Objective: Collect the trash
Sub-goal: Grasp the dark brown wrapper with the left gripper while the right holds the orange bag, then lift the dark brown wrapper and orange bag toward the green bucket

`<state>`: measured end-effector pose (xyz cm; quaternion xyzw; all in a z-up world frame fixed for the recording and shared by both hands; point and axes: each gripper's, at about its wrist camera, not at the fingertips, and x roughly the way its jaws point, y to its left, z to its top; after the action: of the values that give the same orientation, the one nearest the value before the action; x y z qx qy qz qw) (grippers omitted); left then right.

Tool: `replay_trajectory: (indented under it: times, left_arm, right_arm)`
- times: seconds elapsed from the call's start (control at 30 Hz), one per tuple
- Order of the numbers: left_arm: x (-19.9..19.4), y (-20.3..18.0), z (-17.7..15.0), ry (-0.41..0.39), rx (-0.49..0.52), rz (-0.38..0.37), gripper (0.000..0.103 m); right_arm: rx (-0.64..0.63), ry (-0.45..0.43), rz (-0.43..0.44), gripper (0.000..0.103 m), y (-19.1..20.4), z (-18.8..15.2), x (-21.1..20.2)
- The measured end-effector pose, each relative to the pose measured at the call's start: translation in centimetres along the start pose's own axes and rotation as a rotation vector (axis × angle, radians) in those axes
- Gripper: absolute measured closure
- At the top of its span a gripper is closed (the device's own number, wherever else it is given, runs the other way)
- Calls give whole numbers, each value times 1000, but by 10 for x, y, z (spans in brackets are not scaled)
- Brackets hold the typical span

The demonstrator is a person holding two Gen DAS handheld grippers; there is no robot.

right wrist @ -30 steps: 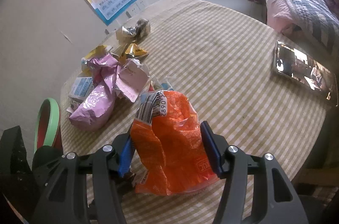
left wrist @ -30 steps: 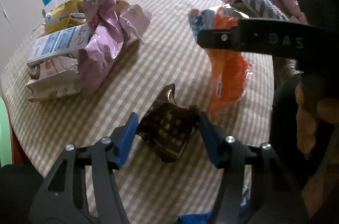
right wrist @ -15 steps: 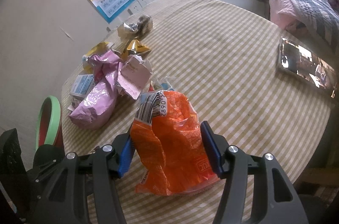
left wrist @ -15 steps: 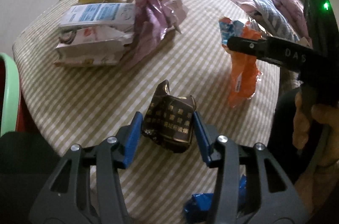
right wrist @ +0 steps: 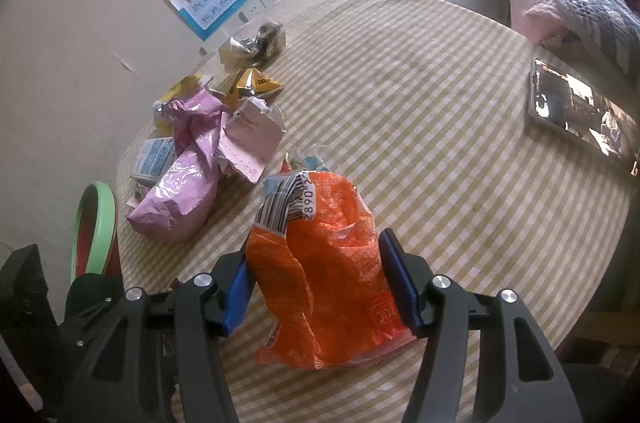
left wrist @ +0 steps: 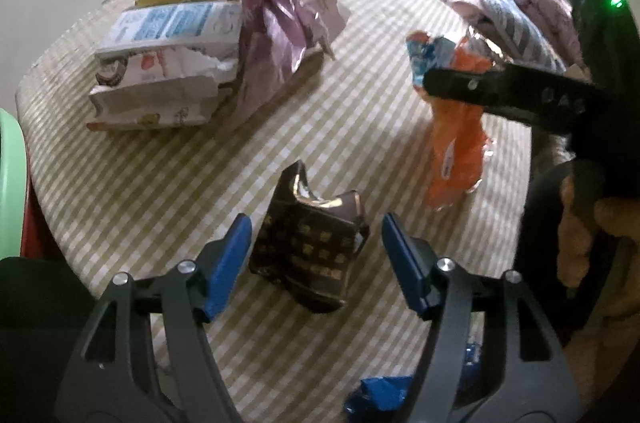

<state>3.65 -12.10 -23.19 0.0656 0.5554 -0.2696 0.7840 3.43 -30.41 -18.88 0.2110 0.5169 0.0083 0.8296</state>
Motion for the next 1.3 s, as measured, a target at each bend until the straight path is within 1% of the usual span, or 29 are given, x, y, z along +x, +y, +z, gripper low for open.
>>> replay_trajectory:
  times: [0.1,0.13,0.17,0.2,0.43,0.7,0.77,0.87,0.97,1.13,1.3]
  left_arm:
    - [3,-1,1,7,0,2,48]
    - [2,-1,1,0,0,2,53]
    - [0,-1,1,-8,-2,-2,54]
    - [-2,0,0,-14,-3,-3,58]
    - [-23,9,-5,-65,-49,-2,59]
    - [-69,37,-6,-176,-157,40,59]
    - [-83,46,-5,-210,-192,43,59]
    - [-96,51,-5,-246,-223,53,59]
    - [-107,55,-4,-277,-251,47,59]
    - [-124,59,-6,-324,-265,52,59]
    - [-139,66,-8,-371,-276,88,59]
  right_arm:
    - [-7,0,-2,45,1,0,0]
    - [-8,-1,-2,45,1,0,1]
    - [-11,0,-3,45,1,0,1]
    - [-14,0,-3,45,2,-1,1]
    - [-59,1,-7,45,12,-5,-1]
    - [-97,-16,-2,45,28,-11,-12]
    - [-109,-24,8,45,35,-13,-18]
    - [-126,-35,25,45,46,-15,-27]
    - [-142,-42,46,45,59,-17,-34]
    - [-179,-45,88,45,84,-21,-44]
    - [-231,-47,122,45,112,-26,-53]
